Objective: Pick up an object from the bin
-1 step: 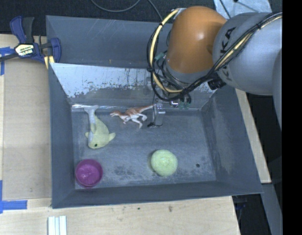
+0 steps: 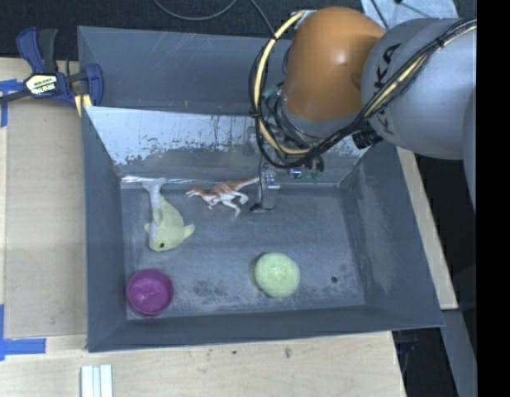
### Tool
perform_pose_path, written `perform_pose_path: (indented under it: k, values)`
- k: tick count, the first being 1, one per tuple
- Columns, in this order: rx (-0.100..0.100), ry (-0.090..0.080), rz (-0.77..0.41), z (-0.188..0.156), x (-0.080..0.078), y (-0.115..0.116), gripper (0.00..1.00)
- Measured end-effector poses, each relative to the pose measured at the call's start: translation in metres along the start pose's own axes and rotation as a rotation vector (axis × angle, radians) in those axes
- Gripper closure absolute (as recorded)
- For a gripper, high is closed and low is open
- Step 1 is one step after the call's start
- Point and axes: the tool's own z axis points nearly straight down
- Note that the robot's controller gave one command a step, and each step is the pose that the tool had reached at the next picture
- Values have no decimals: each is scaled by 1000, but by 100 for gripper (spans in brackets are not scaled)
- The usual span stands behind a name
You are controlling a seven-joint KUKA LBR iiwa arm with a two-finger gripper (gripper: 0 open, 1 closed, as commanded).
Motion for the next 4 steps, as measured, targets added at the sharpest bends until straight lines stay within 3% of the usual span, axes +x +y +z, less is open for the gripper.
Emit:
perform_pose_path:
  k: [1,2,3,4]
  values:
    - [-1,-3,92,91,-1,20,0]
    - [1,2,118,92,1,23,0]
    - [0,-3,70,80,-4,11,0]
    - [2,10,111,119,-2,17,0]
